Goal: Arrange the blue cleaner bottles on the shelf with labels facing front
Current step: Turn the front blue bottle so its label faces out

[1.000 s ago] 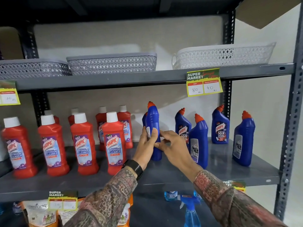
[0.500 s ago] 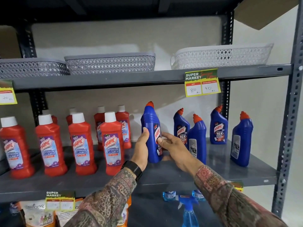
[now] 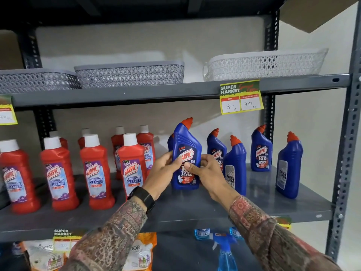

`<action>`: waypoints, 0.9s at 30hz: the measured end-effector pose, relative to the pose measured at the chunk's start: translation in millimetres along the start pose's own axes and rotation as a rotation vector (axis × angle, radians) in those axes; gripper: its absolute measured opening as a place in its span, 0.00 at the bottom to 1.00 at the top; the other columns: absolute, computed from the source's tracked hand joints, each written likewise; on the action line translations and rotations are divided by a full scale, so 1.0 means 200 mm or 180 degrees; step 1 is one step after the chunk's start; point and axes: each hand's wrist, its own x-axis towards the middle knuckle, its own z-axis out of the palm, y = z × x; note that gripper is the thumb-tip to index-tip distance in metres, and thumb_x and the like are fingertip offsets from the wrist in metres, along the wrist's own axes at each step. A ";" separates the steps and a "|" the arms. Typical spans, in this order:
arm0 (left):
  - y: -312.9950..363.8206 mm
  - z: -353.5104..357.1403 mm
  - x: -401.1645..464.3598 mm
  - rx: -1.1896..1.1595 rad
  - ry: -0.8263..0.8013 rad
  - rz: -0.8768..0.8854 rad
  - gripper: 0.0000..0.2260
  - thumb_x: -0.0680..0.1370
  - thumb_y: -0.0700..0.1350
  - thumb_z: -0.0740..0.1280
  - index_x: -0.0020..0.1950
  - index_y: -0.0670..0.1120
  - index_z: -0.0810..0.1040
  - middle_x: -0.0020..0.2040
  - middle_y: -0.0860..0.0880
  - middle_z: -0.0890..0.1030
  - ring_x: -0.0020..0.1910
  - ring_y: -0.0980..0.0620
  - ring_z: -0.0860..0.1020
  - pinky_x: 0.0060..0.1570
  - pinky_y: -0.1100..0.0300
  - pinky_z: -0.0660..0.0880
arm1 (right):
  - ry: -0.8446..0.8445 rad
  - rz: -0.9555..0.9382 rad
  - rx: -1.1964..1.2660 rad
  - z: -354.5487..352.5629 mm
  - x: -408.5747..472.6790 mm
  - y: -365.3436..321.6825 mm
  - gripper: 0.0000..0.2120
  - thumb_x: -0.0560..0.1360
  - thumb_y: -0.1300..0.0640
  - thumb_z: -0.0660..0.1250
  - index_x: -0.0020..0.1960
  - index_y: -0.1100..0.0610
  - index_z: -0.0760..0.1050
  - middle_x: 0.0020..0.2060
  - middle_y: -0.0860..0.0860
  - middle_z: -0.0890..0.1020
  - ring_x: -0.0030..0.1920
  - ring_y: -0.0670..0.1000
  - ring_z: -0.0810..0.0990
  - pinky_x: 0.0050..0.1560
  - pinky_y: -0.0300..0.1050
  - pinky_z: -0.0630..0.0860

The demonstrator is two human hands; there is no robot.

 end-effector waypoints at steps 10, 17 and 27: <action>-0.05 -0.06 0.02 -0.0025 0.0162 0.0018 0.10 0.83 0.42 0.65 0.62 0.54 0.78 0.58 0.51 0.86 0.55 0.53 0.86 0.52 0.56 0.83 | -0.0296 -0.0363 -0.0520 -0.04 0.02 -0.01 0.22 0.75 0.64 0.75 0.67 0.56 0.75 0.59 0.56 0.85 0.56 0.56 0.87 0.56 0.56 0.85; -0.21 -0.05 0.01 0.0101 0.0082 -0.0062 0.16 0.83 0.41 0.65 0.71 0.48 0.73 0.62 0.50 0.83 0.61 0.52 0.83 0.54 0.58 0.82 | -0.0140 -0.0391 -0.0942 -0.04 0.00 0.12 0.28 0.73 0.70 0.75 0.70 0.60 0.73 0.55 0.52 0.84 0.53 0.48 0.86 0.47 0.40 0.85; -0.32 -0.05 0.01 0.0075 0.0040 -0.0204 0.15 0.83 0.38 0.64 0.67 0.52 0.73 0.60 0.51 0.83 0.57 0.58 0.82 0.49 0.64 0.81 | 0.0002 -0.0345 -0.1268 -0.04 0.02 0.25 0.27 0.73 0.70 0.75 0.71 0.59 0.74 0.59 0.55 0.84 0.57 0.53 0.85 0.57 0.54 0.85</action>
